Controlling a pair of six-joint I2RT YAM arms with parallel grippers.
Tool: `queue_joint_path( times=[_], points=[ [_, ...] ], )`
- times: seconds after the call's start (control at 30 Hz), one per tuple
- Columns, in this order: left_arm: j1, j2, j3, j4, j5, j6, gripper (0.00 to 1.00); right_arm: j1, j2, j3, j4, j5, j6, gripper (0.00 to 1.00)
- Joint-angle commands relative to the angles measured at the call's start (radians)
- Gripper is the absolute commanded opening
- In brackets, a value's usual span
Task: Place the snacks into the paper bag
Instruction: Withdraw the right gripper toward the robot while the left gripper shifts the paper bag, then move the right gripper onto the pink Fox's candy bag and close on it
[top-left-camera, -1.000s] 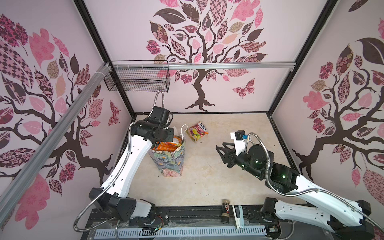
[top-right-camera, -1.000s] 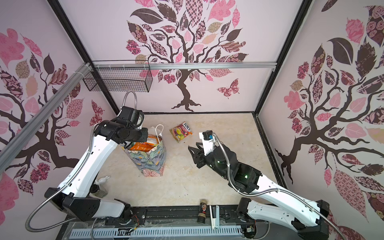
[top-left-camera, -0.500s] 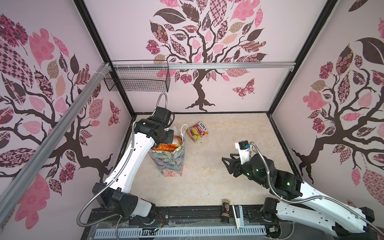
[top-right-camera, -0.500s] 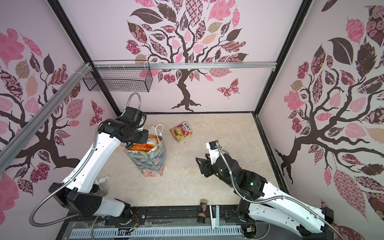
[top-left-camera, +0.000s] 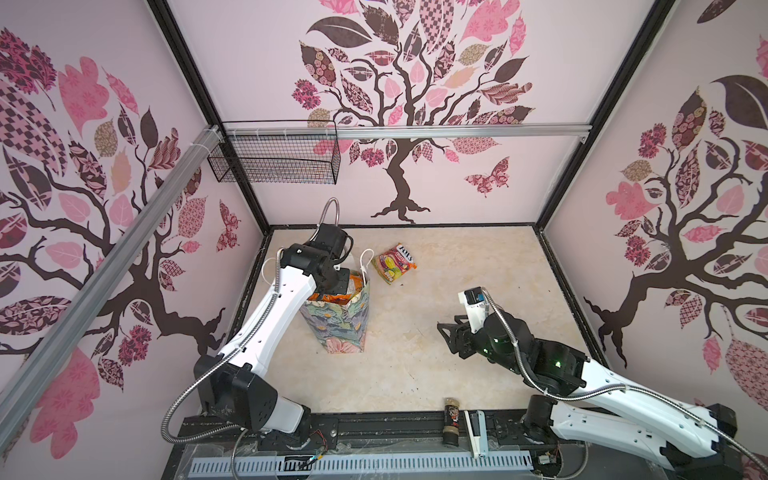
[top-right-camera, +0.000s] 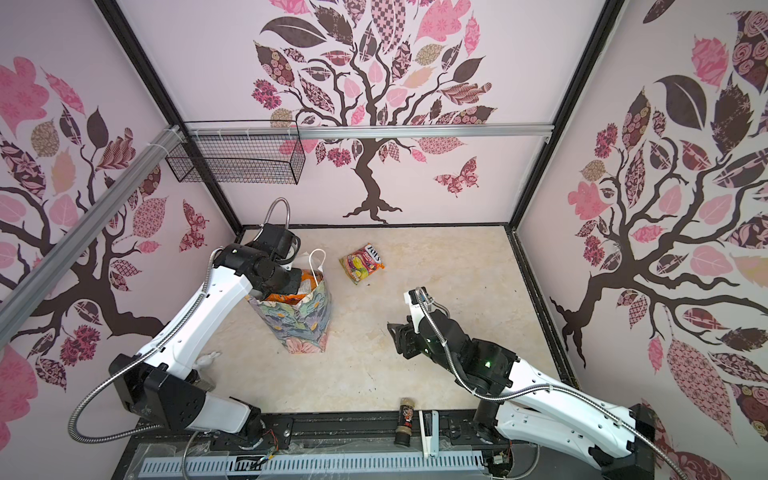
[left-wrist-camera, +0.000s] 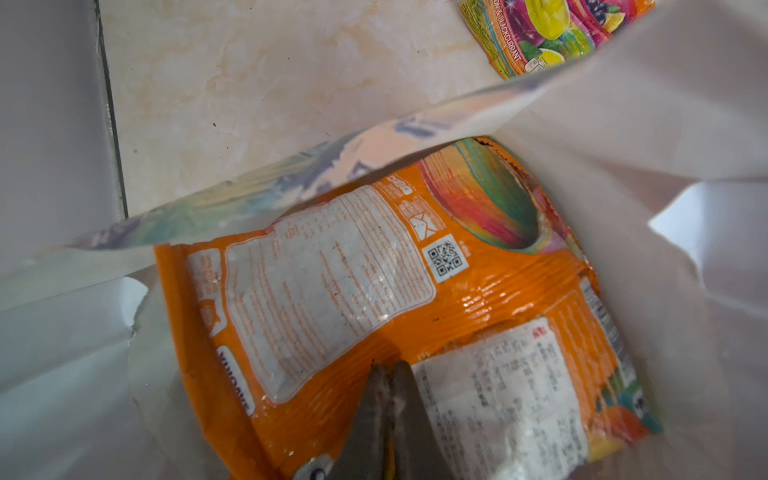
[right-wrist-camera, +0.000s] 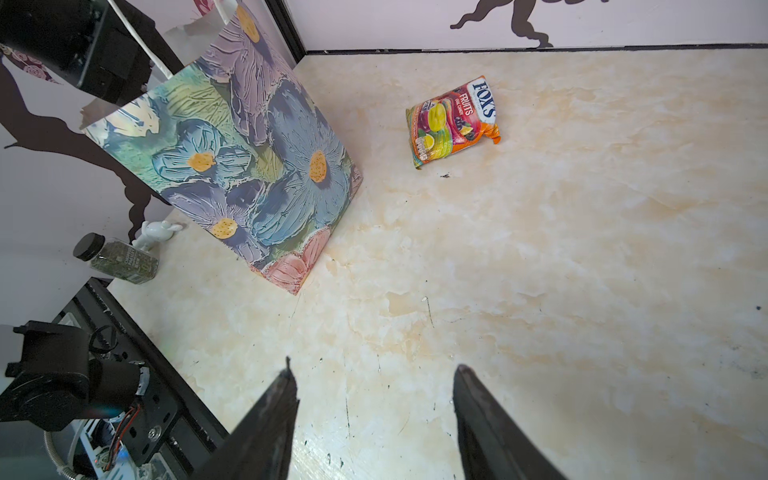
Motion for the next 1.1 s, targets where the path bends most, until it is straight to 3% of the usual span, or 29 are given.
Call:
queue_joint_path(
  times=[0.0, 0.13, 0.23, 0.3, 0.53, 0.67, 0.87, 1.07],
  points=[
    [0.001, -0.023, -0.079, -0.016, 0.043, -0.023, 0.1, -0.006, 0.011, -0.011, 0.02, 0.011, 0.0, 0.63],
    [0.001, -0.058, -0.121, 0.017, 0.01, -0.041, 0.04, -0.005, 0.027, -0.027, 0.036, 0.015, -0.004, 0.64],
    [0.001, -0.081, -0.104, 0.047, 0.019, -0.039, 0.17, -0.005, 0.04, -0.03, 0.067, 0.01, -0.01, 0.65],
    [0.001, -0.097, -0.075, 0.048, 0.014, -0.042, 0.2, -0.005, 0.059, -0.015, 0.072, 0.01, -0.018, 0.65],
    [0.026, -0.197, 0.017, 0.09, -0.068, -0.028, 0.46, -0.008, 0.128, 0.038, 0.092, 0.009, -0.064, 0.68],
    [0.151, -0.316, -0.043, 0.161, -0.056, -0.058, 0.63, -0.039, 0.197, 0.086, 0.098, -0.013, -0.106, 0.69],
    [0.328, -0.497, -0.202, 0.276, 0.01, -0.088, 0.71, -0.141, 0.352, 0.17, 0.128, -0.164, -0.14, 0.72],
    [0.347, -0.535, -0.338, 0.354, 0.01, -0.112, 0.73, -0.186, 0.536, 0.206, 0.225, -0.266, -0.144, 0.73]
  ],
)
